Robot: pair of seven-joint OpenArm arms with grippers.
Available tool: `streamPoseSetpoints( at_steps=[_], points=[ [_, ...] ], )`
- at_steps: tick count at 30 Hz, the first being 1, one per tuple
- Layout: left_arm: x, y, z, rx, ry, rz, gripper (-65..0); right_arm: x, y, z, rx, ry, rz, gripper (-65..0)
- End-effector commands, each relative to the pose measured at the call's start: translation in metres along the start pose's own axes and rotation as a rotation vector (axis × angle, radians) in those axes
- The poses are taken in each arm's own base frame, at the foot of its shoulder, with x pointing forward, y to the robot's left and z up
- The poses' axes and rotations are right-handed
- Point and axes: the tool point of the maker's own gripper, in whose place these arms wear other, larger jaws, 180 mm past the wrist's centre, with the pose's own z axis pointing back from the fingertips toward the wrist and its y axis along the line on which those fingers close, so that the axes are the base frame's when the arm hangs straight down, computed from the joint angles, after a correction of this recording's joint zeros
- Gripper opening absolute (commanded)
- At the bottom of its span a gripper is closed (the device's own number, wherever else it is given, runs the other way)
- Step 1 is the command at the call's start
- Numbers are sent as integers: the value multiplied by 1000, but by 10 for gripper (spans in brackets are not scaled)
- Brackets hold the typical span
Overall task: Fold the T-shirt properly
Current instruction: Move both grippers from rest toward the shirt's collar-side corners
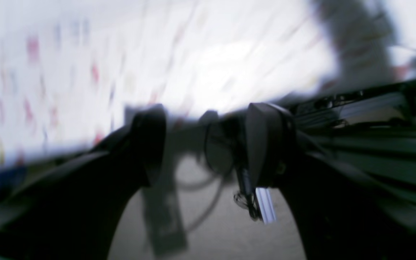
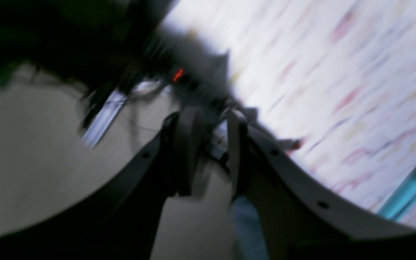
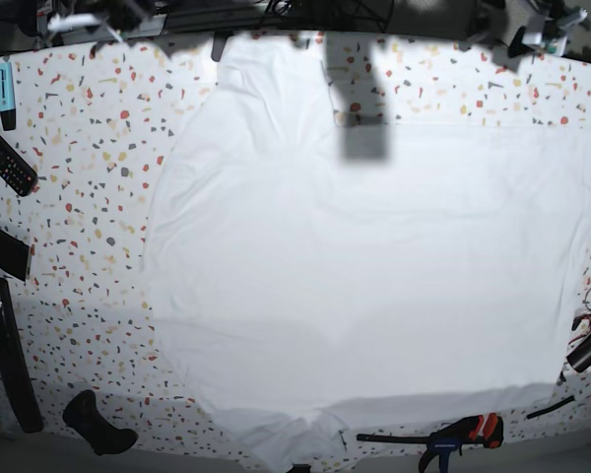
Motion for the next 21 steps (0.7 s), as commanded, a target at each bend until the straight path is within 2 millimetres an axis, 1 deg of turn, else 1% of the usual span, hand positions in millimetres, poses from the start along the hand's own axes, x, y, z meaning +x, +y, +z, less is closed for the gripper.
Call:
streamPoseSetpoints(
  at_steps=[1, 3, 6, 8, 9, 10, 13, 14, 17, 21],
  points=[
    [15, -3, 4, -28, -36, -49, -307, 11, -5, 3, -17, -18, 14, -486],
    [30, -2, 2, -58, -67, -125, -307, 26, -16, 2, -53, -47, 29, -486],
    [46, 11, -4, -57, -92, -229, -306, 36, -36, 0, -133, -65, 85, -486],
    [55, 22, -8, -27, -95, -329, -306, 38, -50, 0, -196, -55, 160, -485],
    [58, 30, -11, 1, -87, -391, -306, 36, -55, 1, -225, -33, 197, -475],
    [61, 40, -12, 37, -71, -462, -306, 34, -59, 2, -248, -16, 232, -439],
    [61, 68, -13, 144, 13, -684, -306, 30, -61, 2, -253, 11, 284, -309],
    [60, 73, -11, 152, 40, -738, -306, 29, -60, 2, -240, 19, 299, -287],
    [57, 88, -12, 146, 76, -865, -306, 28, -55, 1, -211, 22, 328, -284],
    [44, 116, -20, 116, 78, -995, -306, 38, -52, 0, -202, -34, 333, -285]
  ],
)
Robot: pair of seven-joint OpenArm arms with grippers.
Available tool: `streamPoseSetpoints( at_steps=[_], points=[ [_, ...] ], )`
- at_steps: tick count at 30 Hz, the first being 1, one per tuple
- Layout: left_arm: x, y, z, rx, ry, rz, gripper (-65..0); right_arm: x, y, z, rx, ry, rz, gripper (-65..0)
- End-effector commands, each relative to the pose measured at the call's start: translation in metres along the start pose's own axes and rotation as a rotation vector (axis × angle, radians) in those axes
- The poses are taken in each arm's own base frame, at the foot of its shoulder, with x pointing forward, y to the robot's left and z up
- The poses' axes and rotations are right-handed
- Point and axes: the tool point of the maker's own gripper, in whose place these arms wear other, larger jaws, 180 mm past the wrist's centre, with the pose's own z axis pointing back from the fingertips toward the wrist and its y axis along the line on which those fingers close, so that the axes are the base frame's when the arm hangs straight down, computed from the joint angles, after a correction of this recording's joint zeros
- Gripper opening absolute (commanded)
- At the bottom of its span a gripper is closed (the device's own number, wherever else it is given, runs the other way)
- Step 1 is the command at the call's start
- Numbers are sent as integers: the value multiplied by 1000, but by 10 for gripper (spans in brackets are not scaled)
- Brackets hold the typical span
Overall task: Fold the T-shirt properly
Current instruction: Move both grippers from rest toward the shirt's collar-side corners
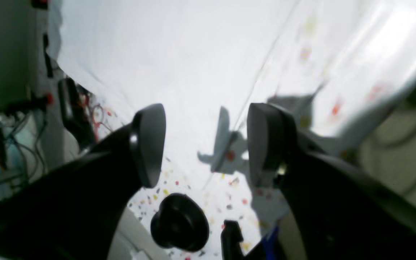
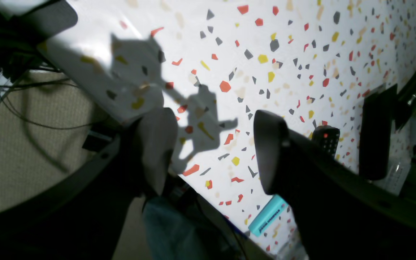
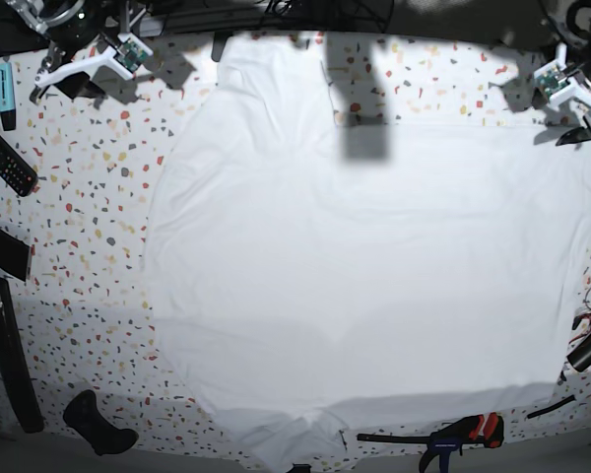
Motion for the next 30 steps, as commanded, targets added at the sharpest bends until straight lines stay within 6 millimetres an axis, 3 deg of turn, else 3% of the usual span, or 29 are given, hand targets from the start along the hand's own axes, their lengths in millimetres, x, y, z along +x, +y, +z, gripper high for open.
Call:
streamPoseSetpoints(
  at_steps=[1, 9, 14, 19, 22, 28, 30],
  points=[
    [-3, 11, -1, 37, -26, -17, -306, 9, -2, 3, -3, -41, 13, -285],
    [-87, 38, -22, 117, 76, 30, -306, 23, -2, 5, -3, -120, 12, -285],
    [-87, 31, -44, 92, 28, 59, -306, 28, -1, 5, -2, -145, 12, -285],
    [-88, -6, -74, -37, 82, -126, -306, 28, -1, 5, -3, -145, 4, -285],
    [-94, -4, -86, 9, 162, -181, -306, 28, 0, 5, -3, -145, -10, -285],
    [-111, -15, -89, -47, 224, -247, -308, 27, 1, 5, 0, -138, -16, -285],
    [-118, -15, -86, -59, 246, -262, -359, 27, 6, 5, 31, -137, -58, -285]
  ],
)
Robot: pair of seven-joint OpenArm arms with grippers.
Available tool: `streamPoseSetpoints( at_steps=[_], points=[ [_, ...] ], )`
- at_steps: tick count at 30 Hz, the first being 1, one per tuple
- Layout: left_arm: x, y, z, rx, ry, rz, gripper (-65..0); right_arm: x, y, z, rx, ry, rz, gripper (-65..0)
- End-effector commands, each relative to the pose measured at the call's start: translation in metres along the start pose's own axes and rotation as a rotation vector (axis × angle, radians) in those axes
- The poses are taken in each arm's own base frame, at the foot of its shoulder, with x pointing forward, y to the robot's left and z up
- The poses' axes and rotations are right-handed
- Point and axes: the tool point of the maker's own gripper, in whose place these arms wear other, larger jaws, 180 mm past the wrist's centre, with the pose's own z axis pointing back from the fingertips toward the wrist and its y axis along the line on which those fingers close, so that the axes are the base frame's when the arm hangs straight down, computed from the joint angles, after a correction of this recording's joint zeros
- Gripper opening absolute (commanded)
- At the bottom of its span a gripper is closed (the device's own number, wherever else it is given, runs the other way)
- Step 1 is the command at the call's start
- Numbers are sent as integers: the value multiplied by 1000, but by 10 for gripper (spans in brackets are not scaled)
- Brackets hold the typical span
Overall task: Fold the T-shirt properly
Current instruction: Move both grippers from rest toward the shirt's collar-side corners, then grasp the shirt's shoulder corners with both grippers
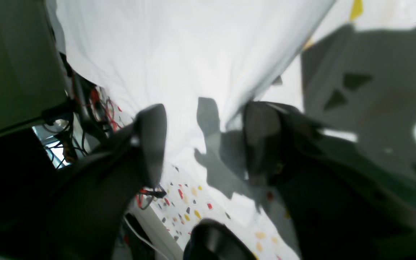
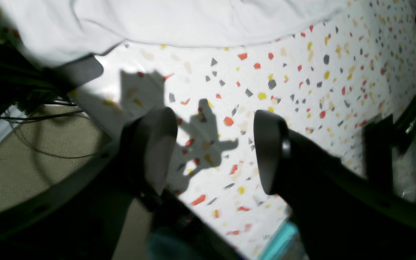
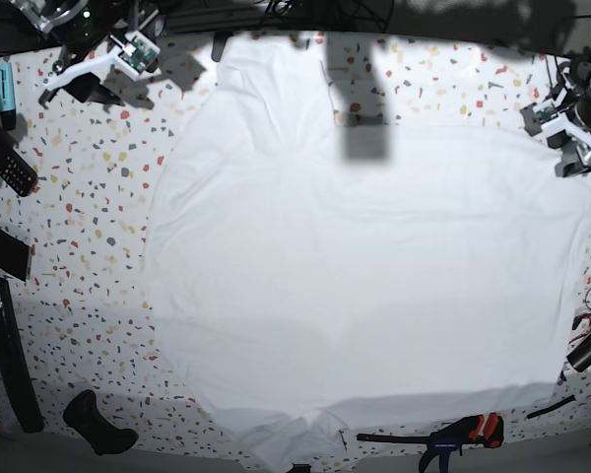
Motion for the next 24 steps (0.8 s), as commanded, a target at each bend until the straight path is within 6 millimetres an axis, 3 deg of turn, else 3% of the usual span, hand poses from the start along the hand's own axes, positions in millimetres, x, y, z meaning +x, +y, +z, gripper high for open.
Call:
streamPoseSetpoints(
  at_steps=[1, 4, 5, 9, 17, 24],
  points=[
    [-20, -6, 4, -37, 74, -22, -411, 8, 1, 3, 13, -33, -13, -285],
    [-23, -6, 4, -37, 91, -18, -622, 15, 10, 3, 54, -65, -56, -285],
    [-22, -6, 4, -37, 89, -17, -650, 18, 12, 2, 59, -78, -57, -285],
    [-21, -6, 4, -38, 82, 10, -650, 39, 20, -5, 92, -144, -33, -285],
    [-19, -5, 4, -37, 76, 13, -650, 82, 64, -16, 194, -255, 264, -286],
    [-19, -5, 4, -36, 76, 13, -650, 60, 99, -44, 237, -170, 444, -286]
  ],
)
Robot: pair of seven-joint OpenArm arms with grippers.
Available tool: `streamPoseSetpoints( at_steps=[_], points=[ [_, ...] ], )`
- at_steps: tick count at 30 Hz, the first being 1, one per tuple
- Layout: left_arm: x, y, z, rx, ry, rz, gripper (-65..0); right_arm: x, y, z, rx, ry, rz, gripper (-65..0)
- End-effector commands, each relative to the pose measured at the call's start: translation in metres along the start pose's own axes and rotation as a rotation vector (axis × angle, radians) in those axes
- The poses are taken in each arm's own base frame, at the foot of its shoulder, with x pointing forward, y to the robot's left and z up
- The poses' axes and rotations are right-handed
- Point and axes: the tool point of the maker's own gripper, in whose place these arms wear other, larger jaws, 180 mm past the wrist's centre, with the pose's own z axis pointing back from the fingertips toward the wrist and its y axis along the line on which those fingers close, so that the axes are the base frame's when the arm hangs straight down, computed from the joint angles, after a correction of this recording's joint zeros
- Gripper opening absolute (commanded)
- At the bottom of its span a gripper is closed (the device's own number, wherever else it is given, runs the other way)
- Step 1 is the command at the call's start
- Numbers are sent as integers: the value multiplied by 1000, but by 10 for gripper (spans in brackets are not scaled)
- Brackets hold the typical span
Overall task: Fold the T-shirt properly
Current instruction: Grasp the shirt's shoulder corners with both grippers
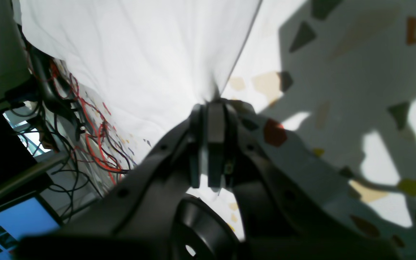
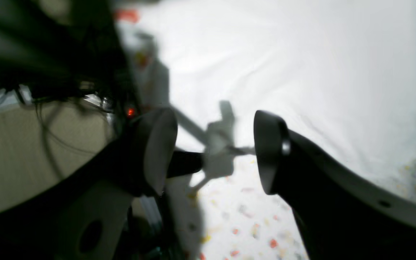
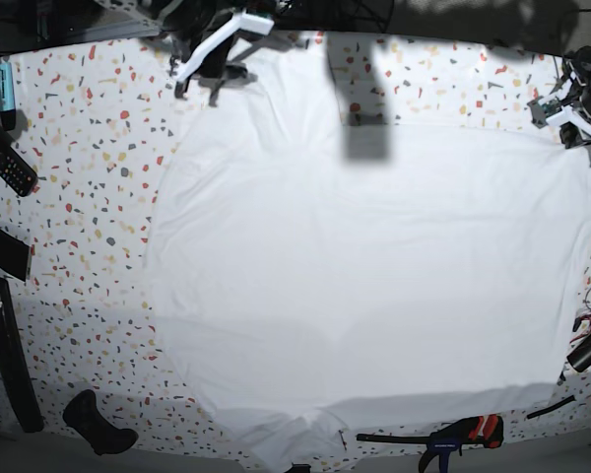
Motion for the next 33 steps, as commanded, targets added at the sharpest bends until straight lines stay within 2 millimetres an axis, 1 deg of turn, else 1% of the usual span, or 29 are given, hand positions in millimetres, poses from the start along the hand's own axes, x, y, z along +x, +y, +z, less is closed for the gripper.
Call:
streamPoseSetpoints(
  at_steps=[1, 3, 5, 7, 12, 13, 14, 17, 18, 19, 22, 24, 25, 27, 30, 33],
  points=[
    [-6, 4, 2, -5, 16, -18, -650, -2, 2, -3, 4, 2, 34, -286],
    [-6, 4, 2, -5, 16, -18, -650, -15, 10, -16, 25, 48, 81, -286],
    [-7, 4, 2, -5, 17, -18, -650, -23, 14, -25, 22, 78, 112, -286],
    [-7, 4, 2, -5, 17, -18, -650, -23, 12, -28, 0, 87, 131, -286],
    [-6, 4, 2, -6, 17, -18, -650, -21, 12, -28, -16, 86, 149, -286],
    [-6, 4, 2, -6, 16, -18, -650, -21, 12, -28, -15, 86, 148, -296],
    [-7, 4, 2, -5, 17, -18, -650, -20, 12, -28, -13, 84, 146, -324],
    [-6, 4, 2, -6, 16, -18, -650, -21, 12, -27, -14, 85, 146, -461],
    [-6, 4, 2, -5, 16, -18, -650, -21, 12, -28, -14, 85, 147, -497],
    [-7, 4, 2, -5, 17, -18, -650, -20, 12, -28, -14, 83, 147, -524],
    [-7, 4, 2, -5, 17, -18, -650, -19, 13, -28, -13, 77, 146, -573],
    [-7, 4, 2, -5, 17, -19, -650, -19, 12, -28, -15, 74, 145, -650],
    [-7, 4, 2, -5, 17, -19, -650, -18, 11, -28, -23, 74, 140, -650],
    [-6, 4, 2, -5, 17, -18, -650, -17, 1, -27, -79, 70, 103, -650],
    [-6, 4, 2, -5, 16, -18, -650, -14, -22, -22, -216, 68, 13, -650],
    [-6, 4, 2, -3, 16, -18, -650, -2, -44, -11, -320, 25, -48, -650]
  ],
)
